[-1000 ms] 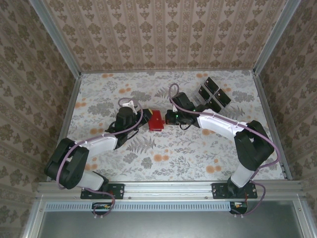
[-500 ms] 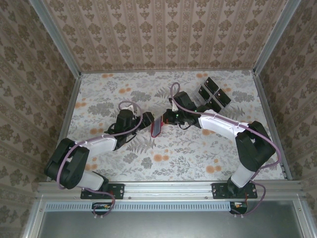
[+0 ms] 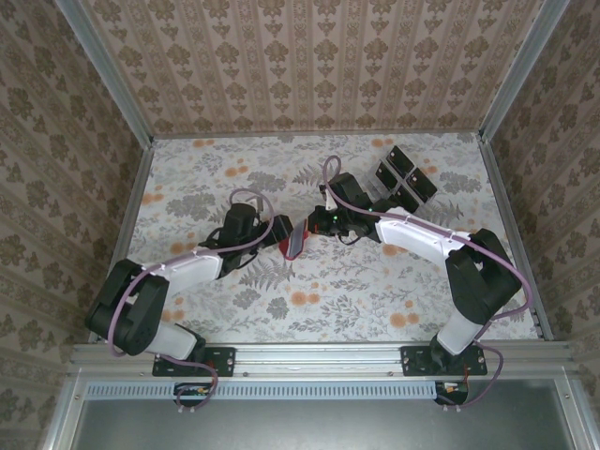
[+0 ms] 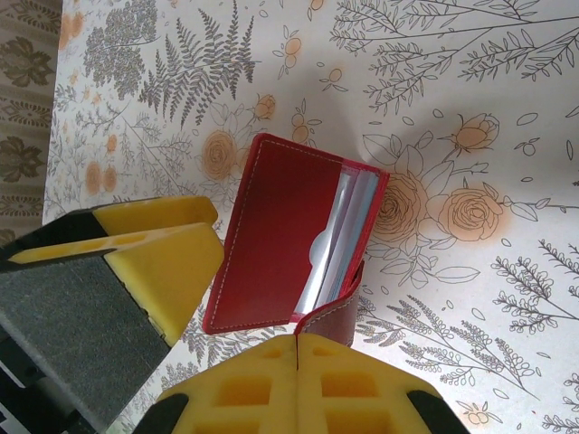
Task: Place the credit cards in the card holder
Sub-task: Open the card holder at the center of the table.
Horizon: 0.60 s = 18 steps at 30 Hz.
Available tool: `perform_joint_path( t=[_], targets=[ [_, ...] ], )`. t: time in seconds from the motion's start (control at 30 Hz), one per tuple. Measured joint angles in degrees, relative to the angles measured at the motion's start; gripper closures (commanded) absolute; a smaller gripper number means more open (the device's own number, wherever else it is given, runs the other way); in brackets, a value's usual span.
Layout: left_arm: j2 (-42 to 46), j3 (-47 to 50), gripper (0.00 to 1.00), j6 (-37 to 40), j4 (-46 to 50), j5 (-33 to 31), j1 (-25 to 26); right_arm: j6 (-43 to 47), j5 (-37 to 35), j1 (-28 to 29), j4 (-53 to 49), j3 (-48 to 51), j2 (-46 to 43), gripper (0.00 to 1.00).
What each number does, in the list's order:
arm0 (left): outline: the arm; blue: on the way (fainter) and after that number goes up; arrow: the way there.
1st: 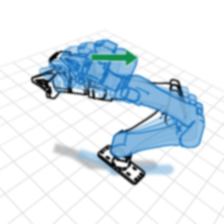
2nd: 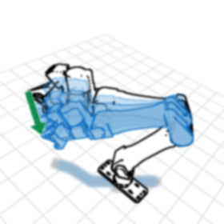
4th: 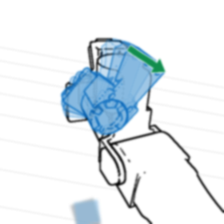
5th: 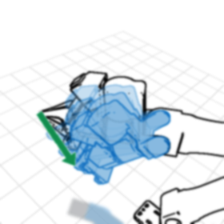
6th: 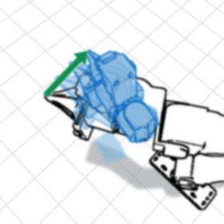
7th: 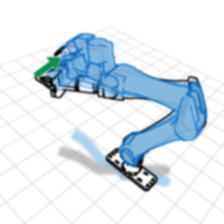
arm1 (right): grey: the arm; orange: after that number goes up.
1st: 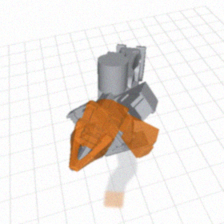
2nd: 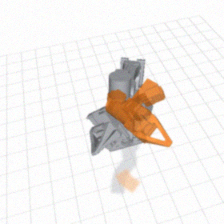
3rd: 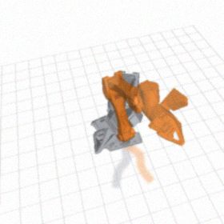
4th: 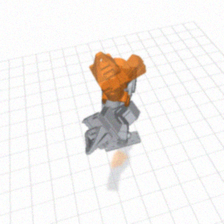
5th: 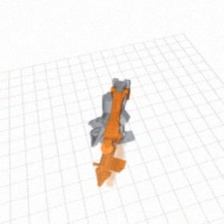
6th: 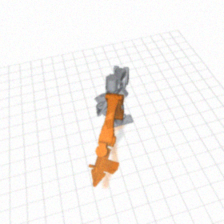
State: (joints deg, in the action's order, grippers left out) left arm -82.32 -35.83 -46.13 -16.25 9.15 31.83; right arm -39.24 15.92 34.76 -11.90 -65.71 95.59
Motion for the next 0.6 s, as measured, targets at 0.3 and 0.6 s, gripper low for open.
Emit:
perform_joint_path(
  t=[0.3, 0.6],
  targets=[
    [-3.9, -5.8, 0.54, 4.1, 11.2, -4.9, 0.1, 0.0, 0.0, -0.1, 0.6, 1.0, 0.0, 1.0],
    [-5.1, -4.4, 0.99, 5.3, 11.0, -4.6, 0.1, 0.0, 0.0, -1.5, 3.0, 6.2, 0.0, 1.0]
  ],
)
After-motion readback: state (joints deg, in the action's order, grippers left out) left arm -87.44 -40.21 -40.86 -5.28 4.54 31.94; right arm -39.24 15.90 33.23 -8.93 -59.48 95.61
